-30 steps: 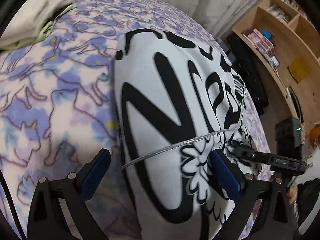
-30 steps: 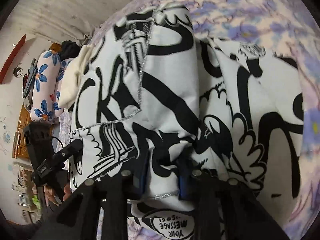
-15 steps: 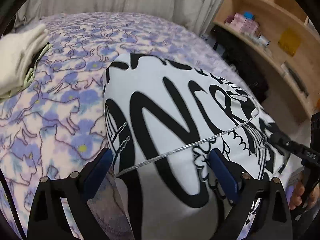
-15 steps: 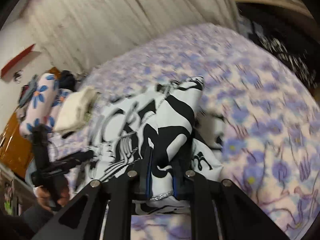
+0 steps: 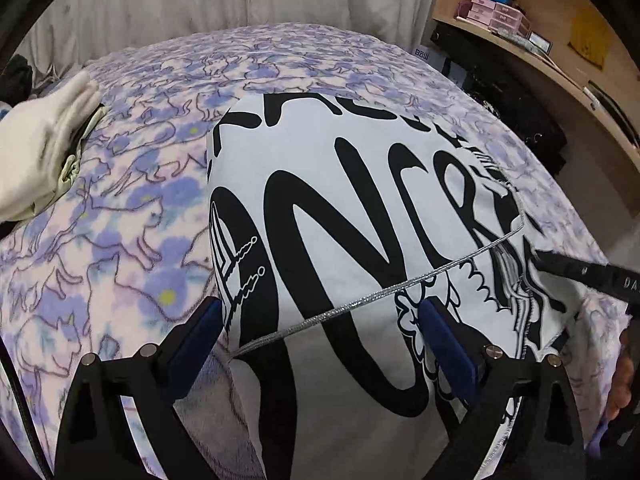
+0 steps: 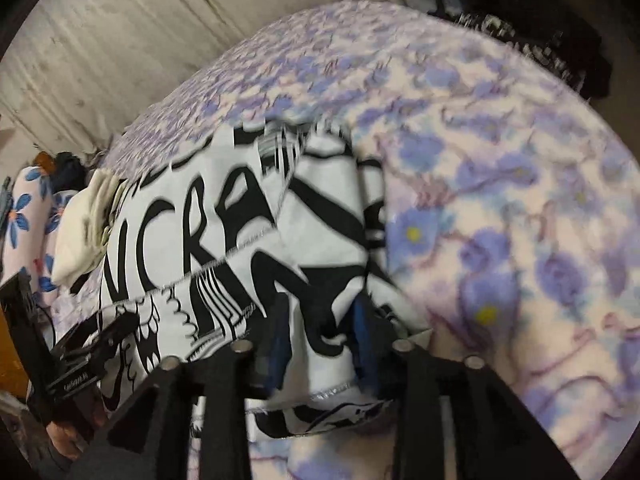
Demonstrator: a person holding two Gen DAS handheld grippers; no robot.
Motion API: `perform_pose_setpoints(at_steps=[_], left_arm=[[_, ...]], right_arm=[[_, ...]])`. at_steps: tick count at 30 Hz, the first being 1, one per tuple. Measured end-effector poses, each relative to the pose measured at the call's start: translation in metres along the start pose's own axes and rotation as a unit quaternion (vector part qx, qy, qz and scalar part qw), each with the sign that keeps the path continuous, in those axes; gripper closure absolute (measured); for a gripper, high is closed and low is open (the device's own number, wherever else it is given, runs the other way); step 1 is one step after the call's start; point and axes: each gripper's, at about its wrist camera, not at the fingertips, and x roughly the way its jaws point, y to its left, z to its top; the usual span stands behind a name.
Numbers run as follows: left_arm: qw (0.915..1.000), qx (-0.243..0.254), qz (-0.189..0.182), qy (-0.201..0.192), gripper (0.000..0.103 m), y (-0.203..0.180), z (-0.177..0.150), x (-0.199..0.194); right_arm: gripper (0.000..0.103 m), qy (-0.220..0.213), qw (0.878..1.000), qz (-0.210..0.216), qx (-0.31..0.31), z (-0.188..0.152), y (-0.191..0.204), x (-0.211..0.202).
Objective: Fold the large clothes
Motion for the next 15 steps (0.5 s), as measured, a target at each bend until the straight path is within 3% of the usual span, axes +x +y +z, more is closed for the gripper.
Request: perform_pose_setpoints(at_steps=[3, 9, 11, 12, 14, 15], left_arm=[[0.9998, -0.007, -0.012, -0.014, 0.006, 0.003, 0.007, -0.016], [0.9961, -0.027, 0.02, -0.081, 0.01, 0.015, 0.031, -0.052], [0.9949, -0.046, 0.029, -0.085, 0.032, 0.023, 0.042, -0.051], [0.995, -0.053, 0.031, -0.079, 0.038, 0.025, 0.046, -0.047], [0.9953, -0.08, 0.024, -0.049, 0.06, 0.031, 0.057, -0.029], [0.9949, -0.09, 0.018, -0.041, 0.063, 0.033, 0.058, -0.022]], right_arm=[[0.059, -0.047, 0.998, -0.027, -0.025, 0.01, 0.014, -0.019], [0.057, -0.061, 0.995, 0.021, -0.081, 0.034, 0.061, -0.004], [0.057, -0.058, 0.993, 0.039, -0.097, 0.041, 0.081, 0.01], [0.057, -0.057, 0.992, 0.041, -0.102, 0.044, 0.089, 0.015], [0.057, -0.052, 0.99, 0.059, -0.115, 0.051, 0.108, 0.031], [0.057, -0.05, 0.99, 0.062, -0.119, 0.054, 0.115, 0.039]])
